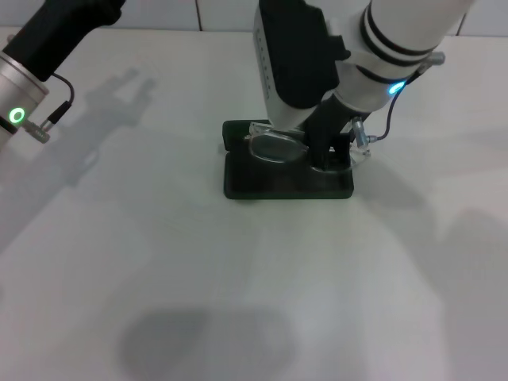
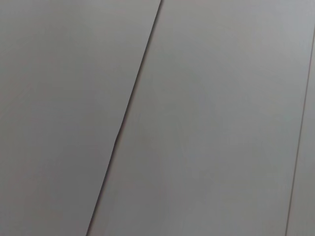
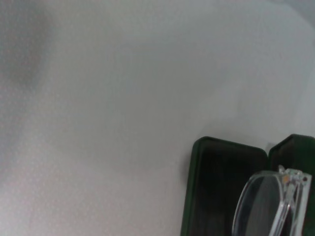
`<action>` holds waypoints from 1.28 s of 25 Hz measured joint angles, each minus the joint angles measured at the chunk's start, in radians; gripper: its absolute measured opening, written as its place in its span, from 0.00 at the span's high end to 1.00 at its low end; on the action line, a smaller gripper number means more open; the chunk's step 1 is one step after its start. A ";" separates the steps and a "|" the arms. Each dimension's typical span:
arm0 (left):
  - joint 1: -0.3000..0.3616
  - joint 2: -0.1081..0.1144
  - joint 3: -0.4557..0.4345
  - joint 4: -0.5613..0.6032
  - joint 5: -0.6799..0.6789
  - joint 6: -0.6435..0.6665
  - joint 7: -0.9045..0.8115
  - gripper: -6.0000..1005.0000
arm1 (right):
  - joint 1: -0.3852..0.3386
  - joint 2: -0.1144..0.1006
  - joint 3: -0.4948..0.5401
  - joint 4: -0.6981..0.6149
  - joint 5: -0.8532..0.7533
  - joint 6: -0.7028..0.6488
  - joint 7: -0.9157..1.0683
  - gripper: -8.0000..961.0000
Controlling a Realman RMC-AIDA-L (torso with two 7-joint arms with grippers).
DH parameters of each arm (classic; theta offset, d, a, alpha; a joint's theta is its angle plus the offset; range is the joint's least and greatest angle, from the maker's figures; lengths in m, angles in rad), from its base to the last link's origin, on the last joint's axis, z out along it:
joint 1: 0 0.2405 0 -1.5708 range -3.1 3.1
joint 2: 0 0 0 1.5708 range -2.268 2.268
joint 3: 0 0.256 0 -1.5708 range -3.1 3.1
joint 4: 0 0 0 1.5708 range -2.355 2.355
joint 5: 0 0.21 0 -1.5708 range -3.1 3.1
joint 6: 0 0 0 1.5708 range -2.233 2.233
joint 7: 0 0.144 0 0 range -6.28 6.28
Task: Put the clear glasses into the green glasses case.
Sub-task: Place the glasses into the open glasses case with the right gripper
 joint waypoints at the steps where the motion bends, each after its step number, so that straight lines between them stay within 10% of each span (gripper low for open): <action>1: 0.000 0.000 0.000 0.000 0.001 0.000 0.000 0.44 | -0.003 0.000 -0.013 0.001 0.001 0.010 0.003 0.87; 32: -0.002 -0.003 -0.001 -0.023 -0.003 -0.005 -0.002 0.43 | -0.009 0.000 -0.177 -0.010 0.009 0.116 0.055 0.87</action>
